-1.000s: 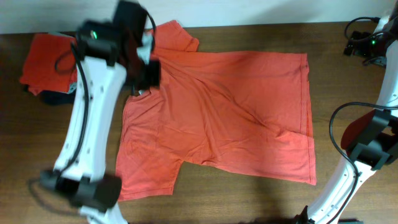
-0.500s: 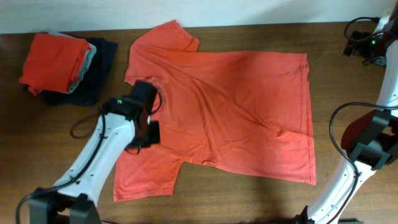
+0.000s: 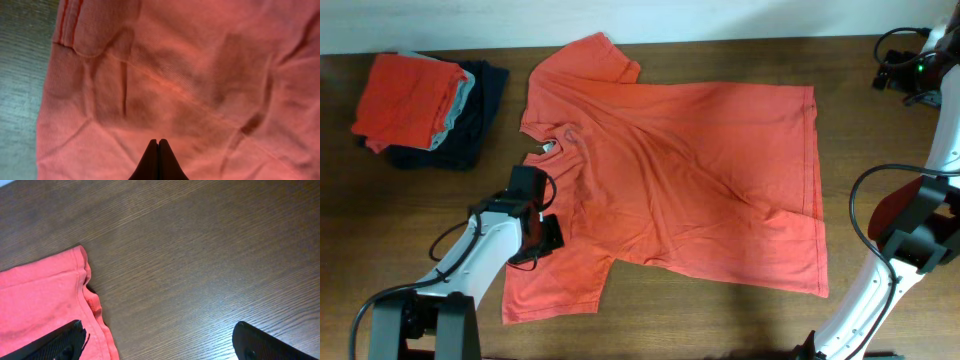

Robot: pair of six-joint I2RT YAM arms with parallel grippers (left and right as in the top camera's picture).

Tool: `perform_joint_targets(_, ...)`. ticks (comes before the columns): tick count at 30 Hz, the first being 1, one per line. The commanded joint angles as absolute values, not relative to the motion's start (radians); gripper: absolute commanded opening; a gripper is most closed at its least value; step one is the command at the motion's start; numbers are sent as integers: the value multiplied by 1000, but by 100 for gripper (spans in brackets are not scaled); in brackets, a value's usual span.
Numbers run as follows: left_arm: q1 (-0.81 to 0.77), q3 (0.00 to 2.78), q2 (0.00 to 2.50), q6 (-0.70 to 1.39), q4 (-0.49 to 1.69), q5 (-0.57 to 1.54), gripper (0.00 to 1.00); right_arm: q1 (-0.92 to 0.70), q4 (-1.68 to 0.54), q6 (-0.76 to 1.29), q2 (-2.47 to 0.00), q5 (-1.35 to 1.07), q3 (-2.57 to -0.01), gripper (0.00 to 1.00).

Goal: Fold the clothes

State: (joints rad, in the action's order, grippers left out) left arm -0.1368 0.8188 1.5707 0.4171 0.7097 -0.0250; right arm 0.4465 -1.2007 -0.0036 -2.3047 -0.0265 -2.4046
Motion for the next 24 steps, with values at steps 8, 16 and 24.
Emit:
perform_joint_targets(8, -128, 798, 1567, 414, 583, -14, 1, 445, -1200, -8, -2296, -29, -2414, 98)
perform_joint_targets(16, -128, 803, 1575, 333, 429, -34, 1, 445, -1200, -8, -2296, -29, -2414, 99)
perform_joint_targets(24, -128, 803, 1657, 289, 299, -57, 1, 446, -1200, -7, -2296, -29, -2414, 99)
